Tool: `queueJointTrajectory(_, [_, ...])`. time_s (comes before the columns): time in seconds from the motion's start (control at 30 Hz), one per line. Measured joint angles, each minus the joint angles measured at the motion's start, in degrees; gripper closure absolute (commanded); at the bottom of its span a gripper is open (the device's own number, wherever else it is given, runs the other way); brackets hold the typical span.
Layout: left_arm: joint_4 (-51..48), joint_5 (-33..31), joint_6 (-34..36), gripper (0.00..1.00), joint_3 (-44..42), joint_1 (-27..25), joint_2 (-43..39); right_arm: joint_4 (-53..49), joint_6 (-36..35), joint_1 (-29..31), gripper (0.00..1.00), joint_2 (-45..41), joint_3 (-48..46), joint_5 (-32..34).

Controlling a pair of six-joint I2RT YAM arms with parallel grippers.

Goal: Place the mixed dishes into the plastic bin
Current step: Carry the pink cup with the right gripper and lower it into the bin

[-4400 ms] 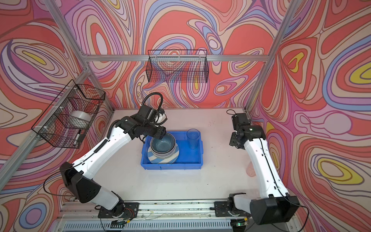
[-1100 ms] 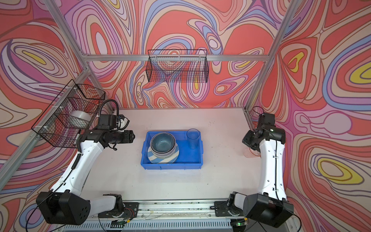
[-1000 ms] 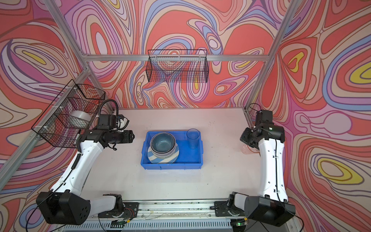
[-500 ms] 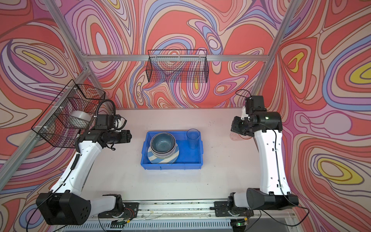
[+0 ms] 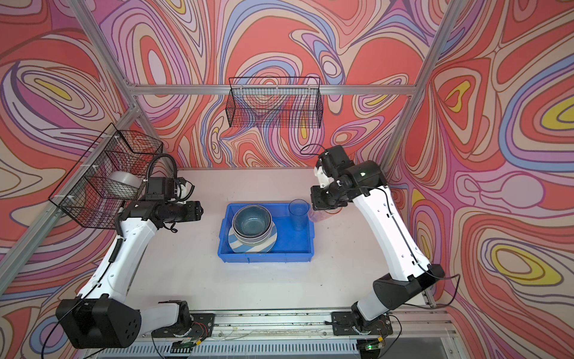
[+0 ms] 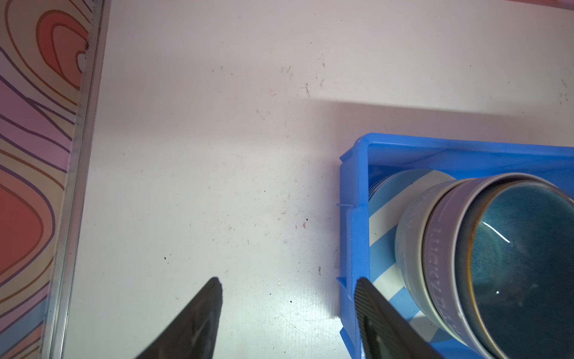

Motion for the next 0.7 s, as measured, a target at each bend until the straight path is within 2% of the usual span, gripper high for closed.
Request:
queueJointTrajectory(0.13, [0.0,0.0,0.0,0.28,0.1,0.0,0.0,0.1,0.1,6.8,1.0,4.3,1.1,-0.1])
queueJointTrajectory(0.27, [0.0,0.1,0.0,0.28,0.1,0.0,0.0,0.4,0.3,10.7,1.0,7.0,0.9,-0.1])
queueJointTrajectory(0.7, [0.0,0.4,0.0,0.28,0.1,0.0,0.0,5.8,2.3,11.3,1.0,7.0,-12.6,0.8])
